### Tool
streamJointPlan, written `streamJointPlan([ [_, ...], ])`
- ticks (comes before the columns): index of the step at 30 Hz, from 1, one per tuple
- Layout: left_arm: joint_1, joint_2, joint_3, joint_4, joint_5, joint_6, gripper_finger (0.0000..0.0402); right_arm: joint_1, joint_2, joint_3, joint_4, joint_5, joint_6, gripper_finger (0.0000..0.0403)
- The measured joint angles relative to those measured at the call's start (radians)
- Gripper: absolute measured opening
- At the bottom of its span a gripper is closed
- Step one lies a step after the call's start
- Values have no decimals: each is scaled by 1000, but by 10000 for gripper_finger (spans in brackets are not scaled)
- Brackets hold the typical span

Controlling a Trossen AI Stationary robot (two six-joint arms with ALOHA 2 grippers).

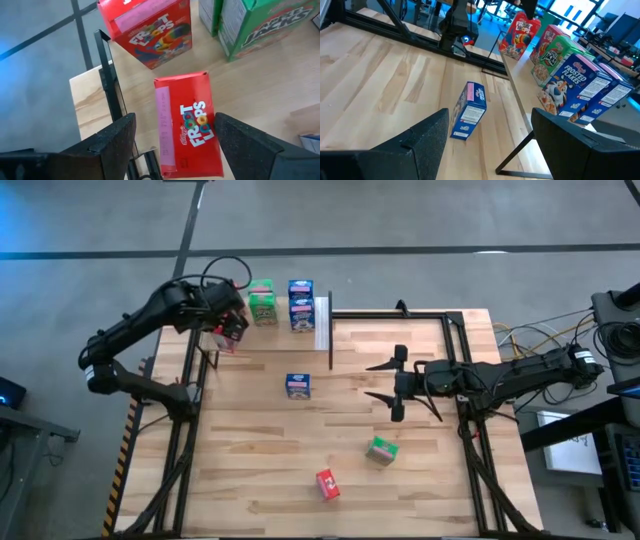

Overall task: Stack cereal on shelf
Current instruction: Put the top red cereal box on the shelf aligned with the other red cereal box

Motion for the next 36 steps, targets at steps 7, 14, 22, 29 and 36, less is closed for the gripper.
streamJointPlan([
  [7, 0, 1, -14, 2, 4, 0, 256, 0, 0, 0, 3, 0, 0, 272],
  [14, 0, 3, 2, 1, 12, 17, 256, 0, 0, 0, 3, 0, 1, 272],
  [22, 0, 2, 46, -2, 85, 19, 256, 0, 0, 0, 3, 0, 1, 272],
  [29, 0, 24, 36, -4, 86, -1, 256, 0, 0, 0, 4, 0, 6, 272],
  [36, 0, 59, 36, -6, 75, 11, 256, 0, 0, 0, 3, 0, 6, 272],
])
